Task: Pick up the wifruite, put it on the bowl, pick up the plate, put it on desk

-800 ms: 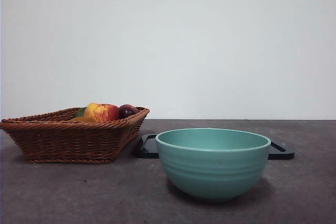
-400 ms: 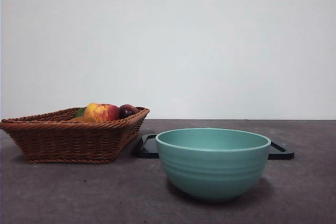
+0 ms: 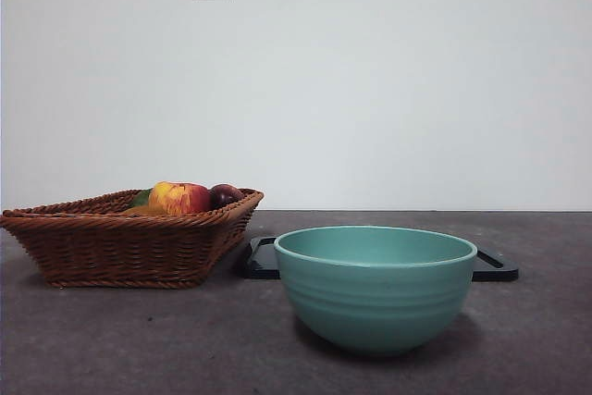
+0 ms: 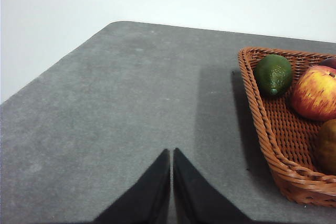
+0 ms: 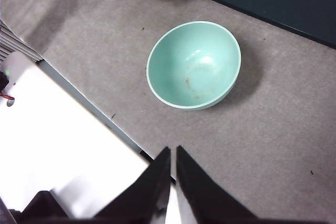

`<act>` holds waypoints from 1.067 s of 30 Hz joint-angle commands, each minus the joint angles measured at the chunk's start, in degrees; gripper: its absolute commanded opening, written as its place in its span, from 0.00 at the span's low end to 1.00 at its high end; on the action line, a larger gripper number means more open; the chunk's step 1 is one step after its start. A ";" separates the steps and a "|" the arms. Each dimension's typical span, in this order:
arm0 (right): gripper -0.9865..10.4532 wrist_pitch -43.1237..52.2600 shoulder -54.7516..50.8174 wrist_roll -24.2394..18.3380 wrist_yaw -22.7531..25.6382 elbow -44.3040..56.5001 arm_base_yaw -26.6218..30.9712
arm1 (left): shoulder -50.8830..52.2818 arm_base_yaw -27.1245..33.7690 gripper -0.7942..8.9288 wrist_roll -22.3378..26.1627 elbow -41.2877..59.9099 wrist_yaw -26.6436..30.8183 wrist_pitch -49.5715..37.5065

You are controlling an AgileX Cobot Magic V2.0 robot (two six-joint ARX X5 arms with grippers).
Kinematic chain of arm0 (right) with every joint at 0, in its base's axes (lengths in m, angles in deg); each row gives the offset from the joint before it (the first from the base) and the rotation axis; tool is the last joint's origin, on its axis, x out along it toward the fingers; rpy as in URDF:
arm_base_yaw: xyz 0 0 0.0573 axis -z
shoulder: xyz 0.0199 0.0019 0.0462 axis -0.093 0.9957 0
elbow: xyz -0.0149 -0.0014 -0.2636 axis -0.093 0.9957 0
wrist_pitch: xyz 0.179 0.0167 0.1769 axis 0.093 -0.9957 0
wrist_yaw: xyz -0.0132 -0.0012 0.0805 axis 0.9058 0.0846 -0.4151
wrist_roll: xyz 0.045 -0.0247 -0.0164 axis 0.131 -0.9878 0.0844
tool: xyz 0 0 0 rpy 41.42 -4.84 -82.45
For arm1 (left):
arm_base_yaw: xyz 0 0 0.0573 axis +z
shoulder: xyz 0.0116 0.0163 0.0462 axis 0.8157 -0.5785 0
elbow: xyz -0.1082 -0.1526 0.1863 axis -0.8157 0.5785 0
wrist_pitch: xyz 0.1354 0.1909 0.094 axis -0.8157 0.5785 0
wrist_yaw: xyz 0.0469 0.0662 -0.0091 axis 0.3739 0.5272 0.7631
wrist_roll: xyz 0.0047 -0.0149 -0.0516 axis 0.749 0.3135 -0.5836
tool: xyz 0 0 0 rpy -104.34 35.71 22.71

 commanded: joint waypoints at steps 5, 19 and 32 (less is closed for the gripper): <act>0.09 0.68 0.15 -0.70 0.22 -1.05 -0.44 | 0.13 0.15 0.09 -0.04 1.18 0.13 0.33; 0.09 6.38 -7.82 -11.13 1.22 0.17 24.83 | 0.13 0.15 0.09 -0.04 1.18 0.13 0.33; 0.09 34.95 -25.44 -19.87 1.31 21.07 36.72 | 0.13 0.15 0.09 -0.07 1.16 0.13 0.33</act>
